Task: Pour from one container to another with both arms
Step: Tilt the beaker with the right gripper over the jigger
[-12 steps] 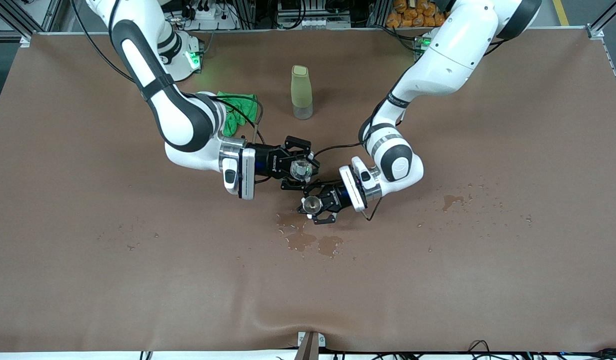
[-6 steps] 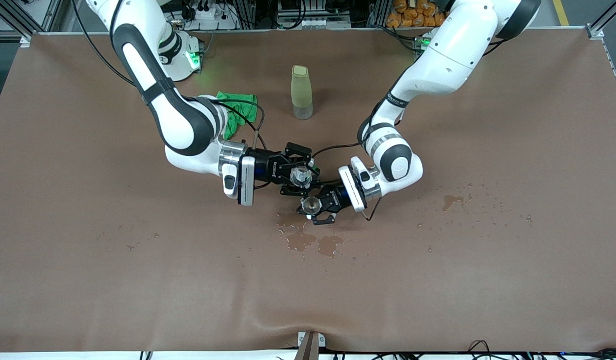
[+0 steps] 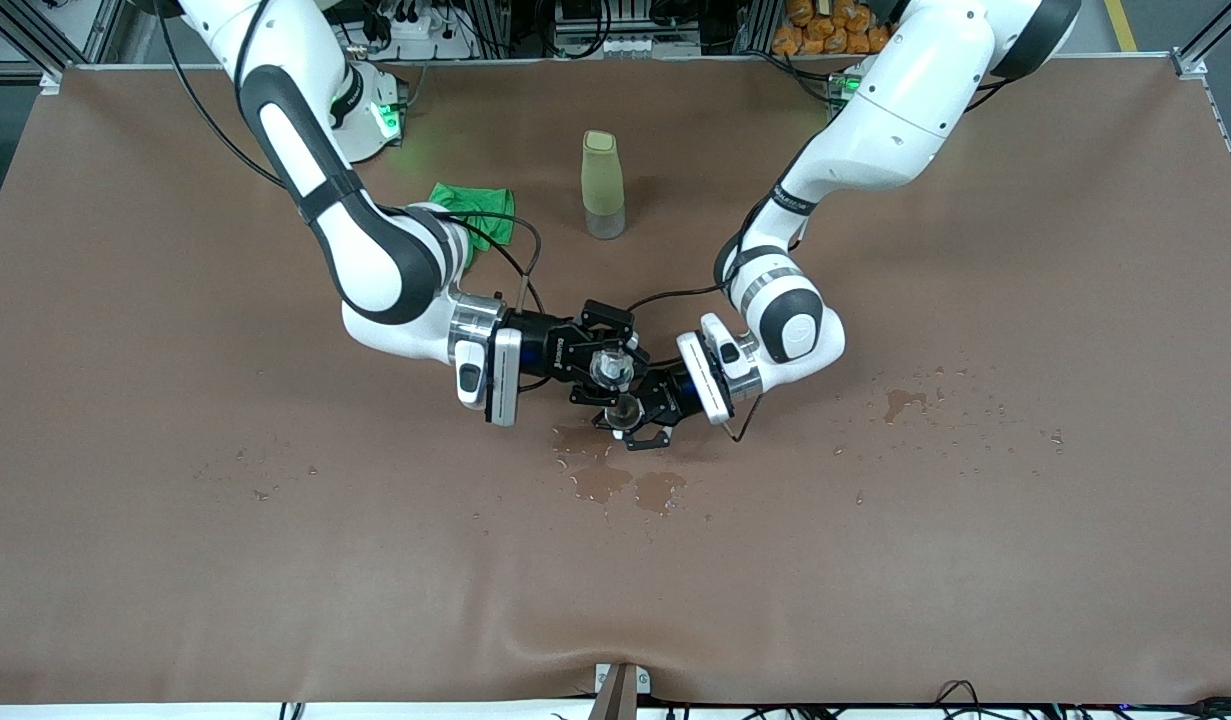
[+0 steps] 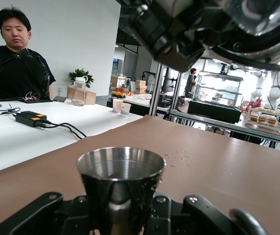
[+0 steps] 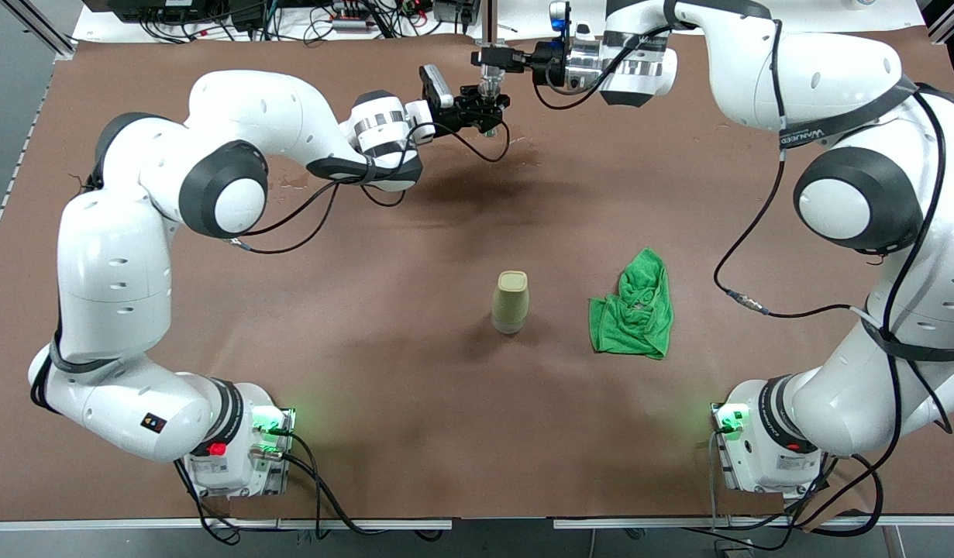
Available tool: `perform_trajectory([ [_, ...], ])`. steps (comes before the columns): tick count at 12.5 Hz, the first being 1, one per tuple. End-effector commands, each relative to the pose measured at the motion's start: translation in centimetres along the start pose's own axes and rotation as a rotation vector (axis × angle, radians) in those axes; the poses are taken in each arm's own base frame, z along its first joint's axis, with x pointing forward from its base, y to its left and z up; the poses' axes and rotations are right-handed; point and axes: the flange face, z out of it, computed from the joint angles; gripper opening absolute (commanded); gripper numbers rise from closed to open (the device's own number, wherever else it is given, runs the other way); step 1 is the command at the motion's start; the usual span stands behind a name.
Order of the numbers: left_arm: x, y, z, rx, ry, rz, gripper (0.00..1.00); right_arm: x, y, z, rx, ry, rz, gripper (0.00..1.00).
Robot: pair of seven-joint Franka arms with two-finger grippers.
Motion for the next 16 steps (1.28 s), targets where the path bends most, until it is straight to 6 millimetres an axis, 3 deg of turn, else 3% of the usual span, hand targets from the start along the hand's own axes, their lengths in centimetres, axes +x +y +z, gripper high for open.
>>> perform_trajectory([
  [1,0.20,-0.14,0.62,0.026,0.013,0.011,0.00,0.18,-0.42,1.13,-0.002,0.016,0.029,0.00],
  [16,0.20,-0.16,0.61,0.030,0.014,0.008,0.00,0.18,-0.97,1.76,-0.006,0.049,0.156,0.00],
])
